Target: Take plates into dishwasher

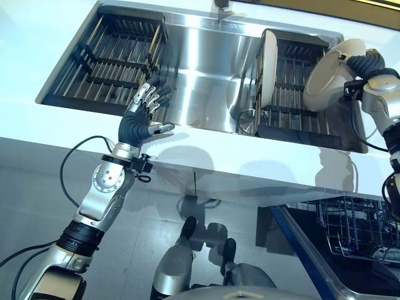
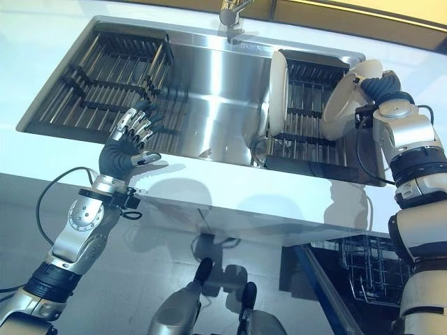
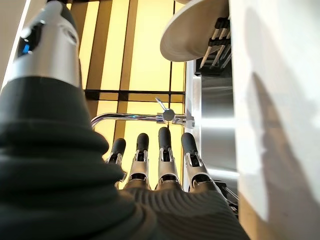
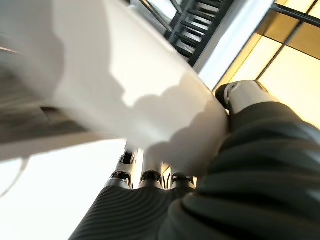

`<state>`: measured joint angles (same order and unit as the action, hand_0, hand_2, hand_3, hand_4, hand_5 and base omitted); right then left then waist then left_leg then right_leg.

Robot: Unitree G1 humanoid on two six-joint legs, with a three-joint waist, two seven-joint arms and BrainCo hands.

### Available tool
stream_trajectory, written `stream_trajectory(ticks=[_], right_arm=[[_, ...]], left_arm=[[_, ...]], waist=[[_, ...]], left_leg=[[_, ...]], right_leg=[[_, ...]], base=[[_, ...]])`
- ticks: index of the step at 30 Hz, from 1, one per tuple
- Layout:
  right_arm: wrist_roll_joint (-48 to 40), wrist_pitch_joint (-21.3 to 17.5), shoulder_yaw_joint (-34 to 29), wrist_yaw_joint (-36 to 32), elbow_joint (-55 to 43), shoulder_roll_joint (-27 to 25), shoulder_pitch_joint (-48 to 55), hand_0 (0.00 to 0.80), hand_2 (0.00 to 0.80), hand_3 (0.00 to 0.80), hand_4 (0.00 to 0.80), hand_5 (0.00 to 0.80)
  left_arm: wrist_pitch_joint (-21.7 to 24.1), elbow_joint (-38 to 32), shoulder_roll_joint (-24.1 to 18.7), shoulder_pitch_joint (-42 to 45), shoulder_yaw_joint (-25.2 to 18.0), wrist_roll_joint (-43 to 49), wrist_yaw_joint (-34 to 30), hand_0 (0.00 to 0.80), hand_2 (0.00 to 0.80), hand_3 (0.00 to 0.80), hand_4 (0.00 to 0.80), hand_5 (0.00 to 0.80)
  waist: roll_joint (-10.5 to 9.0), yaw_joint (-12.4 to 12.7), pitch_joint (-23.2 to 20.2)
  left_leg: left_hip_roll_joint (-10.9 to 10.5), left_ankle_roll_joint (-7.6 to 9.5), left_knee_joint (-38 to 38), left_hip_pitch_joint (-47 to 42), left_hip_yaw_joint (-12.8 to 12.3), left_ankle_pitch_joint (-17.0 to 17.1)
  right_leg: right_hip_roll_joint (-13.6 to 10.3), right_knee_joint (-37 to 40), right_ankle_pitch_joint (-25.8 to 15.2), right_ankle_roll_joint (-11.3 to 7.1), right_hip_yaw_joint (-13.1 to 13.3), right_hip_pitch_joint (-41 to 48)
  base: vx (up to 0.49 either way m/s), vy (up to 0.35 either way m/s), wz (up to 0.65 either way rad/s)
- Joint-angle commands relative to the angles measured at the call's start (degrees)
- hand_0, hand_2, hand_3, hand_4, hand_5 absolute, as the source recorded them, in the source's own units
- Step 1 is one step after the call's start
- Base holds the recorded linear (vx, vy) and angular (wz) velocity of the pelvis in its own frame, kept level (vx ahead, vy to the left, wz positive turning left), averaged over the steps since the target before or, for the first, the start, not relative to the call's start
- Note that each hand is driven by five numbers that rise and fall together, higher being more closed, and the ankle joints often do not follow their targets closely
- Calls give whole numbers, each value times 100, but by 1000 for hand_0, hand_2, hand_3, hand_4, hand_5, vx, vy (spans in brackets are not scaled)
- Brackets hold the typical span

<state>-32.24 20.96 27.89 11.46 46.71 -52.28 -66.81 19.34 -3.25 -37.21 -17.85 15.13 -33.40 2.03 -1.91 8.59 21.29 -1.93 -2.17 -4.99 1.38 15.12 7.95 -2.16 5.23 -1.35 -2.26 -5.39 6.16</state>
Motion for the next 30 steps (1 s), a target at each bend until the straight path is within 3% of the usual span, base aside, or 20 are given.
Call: stream_trajectory(ticks=[1,14,20,30], right_arm=[[139,-536,366,101,-73,-456,-577,800,800,800,800,800],[-725,-793,-303,-106,-492,-445,-325,800,800,800,800,800],[-344,-746,-410,-207,-535,-648,-278,800,800,800,800,800],[565,-670,5,-724,-558,-1468,-404,800,800,800,800,800]], left_arm=[[147,-98,19,-11,82,-139,-91,0,0,0,0,0],[-31,111,329,34,166,-144,-188,0,0,0,0,0],[-21,201,383,57,189,-209,-233,0,0,0,0,0],[-86,214,326,-19,141,-235,-44,0,0,0,0,0]], waist=[[-179,-149,-679],[-220,-378,-1415],[-242,-491,-1649],[-293,-792,-1873]], left_leg=[[-311,460,-1,-464,-314,-710],[-299,477,-1,-909,-520,-950],[-270,475,-1,-1010,-662,-1033],[-188,493,-1,-1112,-1048,-1117]], right_leg=[[201,-23,-168,184,105,-138],[292,-23,-12,196,399,245],[336,-23,16,189,554,291],[374,-23,-30,135,823,293]], base=[[6,14,-3],[5,19,-10],[-29,8,-12],[-40,0,-19]])
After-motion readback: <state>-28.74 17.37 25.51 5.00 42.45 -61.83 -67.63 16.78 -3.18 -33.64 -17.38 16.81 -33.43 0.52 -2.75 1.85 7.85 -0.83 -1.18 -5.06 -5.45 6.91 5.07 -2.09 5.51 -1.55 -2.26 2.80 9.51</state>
